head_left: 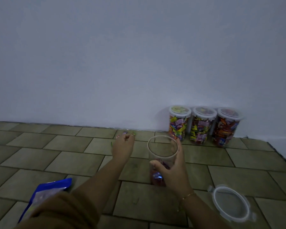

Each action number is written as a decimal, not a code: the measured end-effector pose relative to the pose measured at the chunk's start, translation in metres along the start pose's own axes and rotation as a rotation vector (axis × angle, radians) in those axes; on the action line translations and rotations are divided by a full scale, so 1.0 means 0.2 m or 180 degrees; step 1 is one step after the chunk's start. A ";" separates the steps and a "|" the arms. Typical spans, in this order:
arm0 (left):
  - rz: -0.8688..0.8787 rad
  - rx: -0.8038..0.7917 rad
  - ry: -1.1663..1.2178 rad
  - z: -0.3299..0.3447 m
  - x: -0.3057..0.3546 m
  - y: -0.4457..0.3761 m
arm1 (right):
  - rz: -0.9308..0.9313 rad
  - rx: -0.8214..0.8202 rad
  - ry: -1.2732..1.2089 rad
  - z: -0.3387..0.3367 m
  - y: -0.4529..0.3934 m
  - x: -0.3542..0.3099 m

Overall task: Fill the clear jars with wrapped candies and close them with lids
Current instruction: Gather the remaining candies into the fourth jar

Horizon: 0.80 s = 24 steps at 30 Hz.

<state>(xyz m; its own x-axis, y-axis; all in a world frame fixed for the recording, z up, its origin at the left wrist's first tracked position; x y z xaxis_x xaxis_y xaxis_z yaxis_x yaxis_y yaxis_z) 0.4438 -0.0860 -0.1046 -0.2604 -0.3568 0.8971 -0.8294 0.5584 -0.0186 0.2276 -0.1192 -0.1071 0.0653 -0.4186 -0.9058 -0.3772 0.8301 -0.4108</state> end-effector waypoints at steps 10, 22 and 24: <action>-0.0204 -0.0199 -0.1782 0.15 -0.17 -0.40 | -0.0112 0.0083 0.0000 0.06 -0.10 0.08; 0.0143 -0.0214 -0.2652 0.28 -0.24 -0.56 | -0.0138 0.0067 -0.0008 0.08 -0.13 0.11; 0.0323 -0.0094 -0.2667 0.29 -0.22 -0.55 | -0.0146 0.0063 -0.0007 0.08 -0.14 0.11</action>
<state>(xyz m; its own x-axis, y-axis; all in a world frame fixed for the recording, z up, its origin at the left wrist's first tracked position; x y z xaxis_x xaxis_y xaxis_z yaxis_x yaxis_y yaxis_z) 0.5184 -0.1761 -0.1677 -0.6231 -0.7349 0.2675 -0.7720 0.6329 -0.0595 0.2539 -0.1455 -0.1174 0.0841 -0.4556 -0.8862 -0.3553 0.8172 -0.4538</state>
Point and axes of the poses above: each hand's wrist, its own y-axis away from the middle knuckle, its own z-axis out of the palm, x = y × z, the point moved 6 cm from there along -y, towards the middle knuckle, and after that the axes turned 5 degrees about -z, right-handed, at the moved point
